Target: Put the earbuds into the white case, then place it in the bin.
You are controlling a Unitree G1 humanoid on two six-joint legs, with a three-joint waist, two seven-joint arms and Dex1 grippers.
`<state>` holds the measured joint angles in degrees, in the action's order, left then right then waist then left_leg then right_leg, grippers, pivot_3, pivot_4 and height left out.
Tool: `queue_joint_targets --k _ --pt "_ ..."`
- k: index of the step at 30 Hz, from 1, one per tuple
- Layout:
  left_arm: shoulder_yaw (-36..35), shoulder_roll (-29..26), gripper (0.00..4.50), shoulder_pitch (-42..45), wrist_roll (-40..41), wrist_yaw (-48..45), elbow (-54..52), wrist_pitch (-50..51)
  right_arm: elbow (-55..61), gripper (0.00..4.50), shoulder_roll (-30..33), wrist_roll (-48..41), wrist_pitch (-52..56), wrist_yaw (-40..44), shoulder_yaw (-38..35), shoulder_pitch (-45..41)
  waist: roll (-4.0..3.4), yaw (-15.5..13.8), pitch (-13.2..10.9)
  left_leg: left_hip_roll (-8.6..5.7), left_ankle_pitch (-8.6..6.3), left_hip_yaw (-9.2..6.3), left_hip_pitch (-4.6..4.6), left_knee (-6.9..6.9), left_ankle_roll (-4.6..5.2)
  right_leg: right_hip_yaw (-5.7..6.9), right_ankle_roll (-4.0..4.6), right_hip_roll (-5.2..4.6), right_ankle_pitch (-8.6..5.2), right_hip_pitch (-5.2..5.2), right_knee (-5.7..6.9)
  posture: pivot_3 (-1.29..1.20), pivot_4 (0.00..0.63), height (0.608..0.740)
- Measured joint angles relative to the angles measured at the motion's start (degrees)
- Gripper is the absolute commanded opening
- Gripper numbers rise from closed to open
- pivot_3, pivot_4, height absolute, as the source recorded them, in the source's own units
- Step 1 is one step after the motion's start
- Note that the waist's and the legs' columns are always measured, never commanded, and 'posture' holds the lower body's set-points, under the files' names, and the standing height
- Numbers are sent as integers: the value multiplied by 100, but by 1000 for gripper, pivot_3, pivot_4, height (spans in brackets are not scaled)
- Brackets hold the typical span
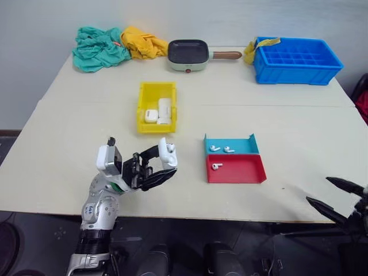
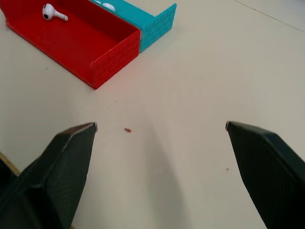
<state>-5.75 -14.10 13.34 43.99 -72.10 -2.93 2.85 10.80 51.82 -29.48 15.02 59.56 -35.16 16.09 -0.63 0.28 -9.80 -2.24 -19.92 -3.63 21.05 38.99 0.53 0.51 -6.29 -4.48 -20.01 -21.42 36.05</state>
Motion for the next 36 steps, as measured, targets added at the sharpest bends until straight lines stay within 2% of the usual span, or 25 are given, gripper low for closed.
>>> queue_joint_targets --k 3,5,6,8,10,12,14,16,20,29,36 --pt "36 36 2796 -36 -13 34 -97 -40 394 4466 747 -365 1119 -152 582 -1086 0 -33 0 4 2 -11 4 -1 -4 8 0 1 0 -6 2 0 150 740" --pt "39 48 2796 -70 -41 50 -99 -80 514 4466 1121 -485 1741 -141 1381 -2191 -1 -46 -2 4 0 -19 12 -2 -6 15 1 1 0 -10 -3 0 150 740" --pt "70 74 2796 -67 -57 67 -103 -99 554 4297 1201 -480 1960 -138 1720 -2660 -1 -79 -2 2 0 -26 20 -3 -6 21 0 -3 0 -14 -7 0 150 740" --pt "110 120 2796 -57 -89 84 -83 -123 526 3857 1191 -359 2396 -130 2638 -3776 3 -114 -4 0 -2 -29 26 -2 -6 23 0 -4 0 -17 -13 0 150 740" --pt "168 182 2796 -39 -127 92 -81 -162 424 3172 1082 -101 2627 -69 3417 -4560 6 -173 -6 -3 -4 -37 29 -3 -4 31 0 -7 0 -19 -14 0 150 740" --pt "178 191 2796 -38 -147 97 -71 -179 222 2355 870 222 2682 -6 4037 -5118 6 -182 -6 -6 -6 -42 37 -2 -3 36 0 -9 0 -24 -15 0 150 740" --pt "202 212 2796 -4 -157 104 -69 -196 -72 1734 628 574 2748 55 4565 -5567 7 -174 -6 -10 -6 -40 44 -1 -2 37 0 -11 0 -29 -15 0 150 740" --pt "218 222 2796 4 -162 106 -56 -223 -475 1734 415 963 2717 195 5101 -6005 7 -158 -6 -9 -6 -39 44 -1 -2 39 0 -11 0 -35 -10 0 150 740" --pt "240 265 2796 2 -168 119 -62 -245 -1212 1734 126 1673 2341 466 5720 -6535 7 -149 -6 -9 -5 -38 45 -1 -4 40 0 -9 0 -39 -7 0 150 740" --pt "302 321 2796 -220 -182 229 -161 -293 -2402 1734 -411 2647 1587 1068 6220 -7082 7 -131 -6 -8 -5 -38 46 4 -5 41 0 -9 0 -43 0 0 150 740" --pt "357 328 2796 -245 -194 355 -316 -331 -2839 1734 -644 3166 1390 1408 6395 -7275 7 -118 -6 -9 -5 -38 46 4 -6 41 0 -9 0 -46 4 0 150 740"
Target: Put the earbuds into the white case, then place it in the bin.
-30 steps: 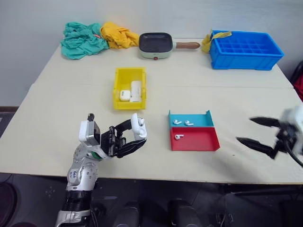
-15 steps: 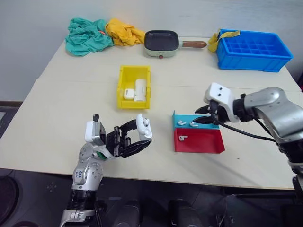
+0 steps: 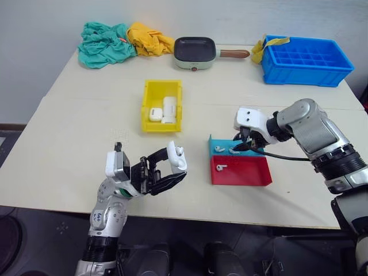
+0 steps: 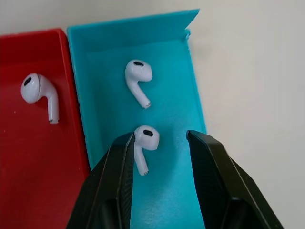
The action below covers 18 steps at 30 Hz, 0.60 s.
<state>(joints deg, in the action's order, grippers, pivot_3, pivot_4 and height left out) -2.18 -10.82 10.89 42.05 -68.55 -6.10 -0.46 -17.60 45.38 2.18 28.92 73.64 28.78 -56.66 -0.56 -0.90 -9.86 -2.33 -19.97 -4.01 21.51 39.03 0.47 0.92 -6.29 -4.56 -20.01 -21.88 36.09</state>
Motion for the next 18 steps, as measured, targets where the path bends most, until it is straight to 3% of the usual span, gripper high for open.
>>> queue_joint_targets --k 18 --pt "30 -65 2796 -33 -50 143 -23 -29 -473 1734 -431 639 -191 219 1 -27 0 106 0 0 1 1 0 3 -6 -2 0 0 0 -15 39 0 150 740"
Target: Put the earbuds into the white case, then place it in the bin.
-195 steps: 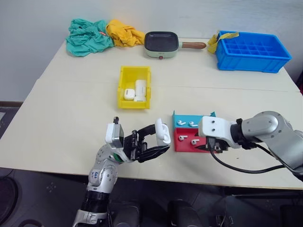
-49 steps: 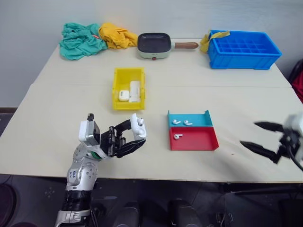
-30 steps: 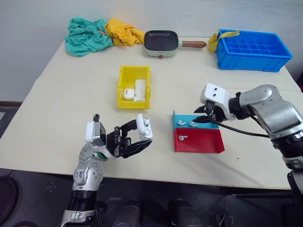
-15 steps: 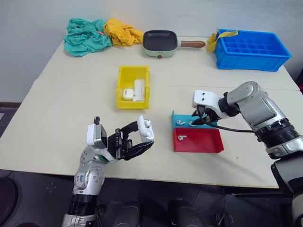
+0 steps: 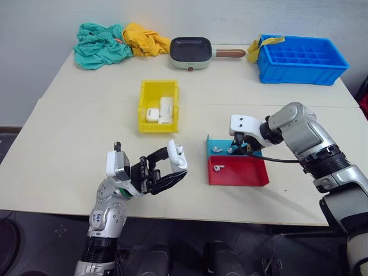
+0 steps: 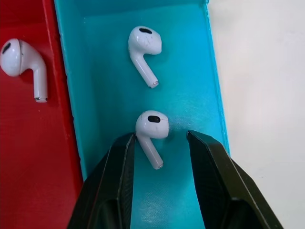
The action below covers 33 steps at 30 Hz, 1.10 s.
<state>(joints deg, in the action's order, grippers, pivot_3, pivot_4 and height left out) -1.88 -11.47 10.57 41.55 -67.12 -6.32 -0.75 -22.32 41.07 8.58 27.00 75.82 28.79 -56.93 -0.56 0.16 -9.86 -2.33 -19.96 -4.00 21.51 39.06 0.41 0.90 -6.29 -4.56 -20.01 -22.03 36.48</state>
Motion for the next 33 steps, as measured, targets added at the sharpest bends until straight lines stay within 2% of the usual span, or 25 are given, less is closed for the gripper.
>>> queue_joint_targets --k 22,25,27,33 --pt "-25 -68 2796 3 4 12 0 3 -18 1734 -137 174 -171 59 -42 -4 0 2 0 0 0 0 0 4 -1 -1 0 -1 0 -1 4 0 150 740" --pt "-25 -62 2796 4 3 18 0 2 -18 1113 -137 180 -190 102 -41 -3 0 2 0 0 0 0 0 4 -1 -1 0 0 0 -1 4 0 150 740" --pt "-25 -61 2796 4 3 19 0 0 -18 480 -137 180 -195 121 -40 -2 0 3 0 0 0 0 0 4 -1 -1 0 -1 0 -1 4 0 150 740" --pt "-26 -59 2796 3 3 18 0 -5 -15 417 -137 180 -182 147 -45 -2 0 2 0 0 0 0 0 5 -1 -1 0 -1 0 -1 4 0 150 740"
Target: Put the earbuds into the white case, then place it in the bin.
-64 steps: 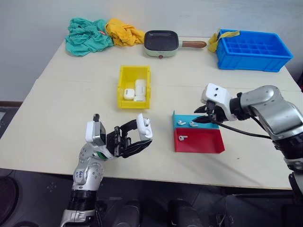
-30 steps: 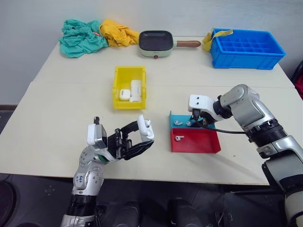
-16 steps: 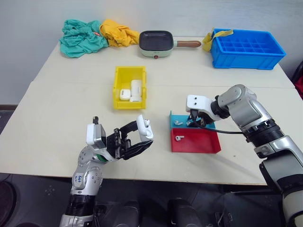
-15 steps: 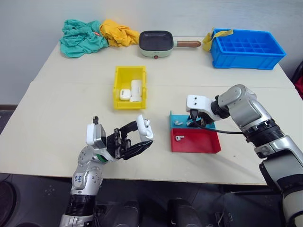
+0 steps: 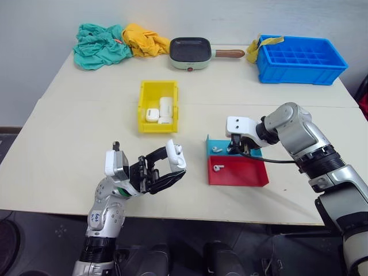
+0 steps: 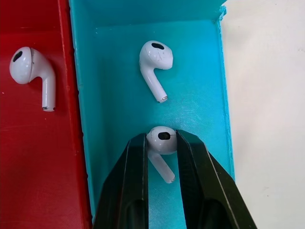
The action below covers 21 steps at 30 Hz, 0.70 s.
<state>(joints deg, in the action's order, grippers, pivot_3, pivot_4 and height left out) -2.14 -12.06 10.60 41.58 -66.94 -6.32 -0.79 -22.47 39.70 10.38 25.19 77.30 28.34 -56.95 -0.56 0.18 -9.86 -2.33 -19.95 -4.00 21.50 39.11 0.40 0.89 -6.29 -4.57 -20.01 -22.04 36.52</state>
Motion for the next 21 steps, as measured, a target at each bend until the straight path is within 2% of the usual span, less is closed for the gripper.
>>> queue_joint_targets --k 6,10,13,16,19,21 --pt "16 34 2796 20 1 -9 2 0 139 417 27 -113 122 7 -208 150 0 -13 0 -1 0 0 1 0 0 0 0 -1 0 0 0 0 150 740" --pt "86 163 2796 205 13 -49 12 -1 759 417 192 -987 482 91 -1213 484 0 -27 0 -3 0 0 6 0 0 1 0 -2 0 -4 0 0 150 740" --pt "133 316 2796 389 62 -121 31 8 1686 417 239 -2415 1119 319 -2617 999 2 -50 -1 1 -1 -6 6 -2 0 9 0 0 0 2 -1 0 150 740" --pt "206 486 2796 602 108 -182 51 37 2698 417 -6 -4164 2198 113 -4077 1511 3 -87 -2 1 -1 -6 6 2 1 8 0 -1 0 11 0 0 150 740" --pt "277 738 2796 881 201 -200 116 93 3510 417 -640 -6041 3486 -1009 -5089 1593 3 -40 -2 4 1 -2 1 4 -2 4 0 1 0 11 0 0 150 740" --pt "304 923 2796 1063 266 -201 248 111 3878 417 -1061 -7111 3906 -1903 -5394 1632 3 -30 -2 5 4 -3 -2 4 -6 4 0 1 0 11 1 0 150 740"
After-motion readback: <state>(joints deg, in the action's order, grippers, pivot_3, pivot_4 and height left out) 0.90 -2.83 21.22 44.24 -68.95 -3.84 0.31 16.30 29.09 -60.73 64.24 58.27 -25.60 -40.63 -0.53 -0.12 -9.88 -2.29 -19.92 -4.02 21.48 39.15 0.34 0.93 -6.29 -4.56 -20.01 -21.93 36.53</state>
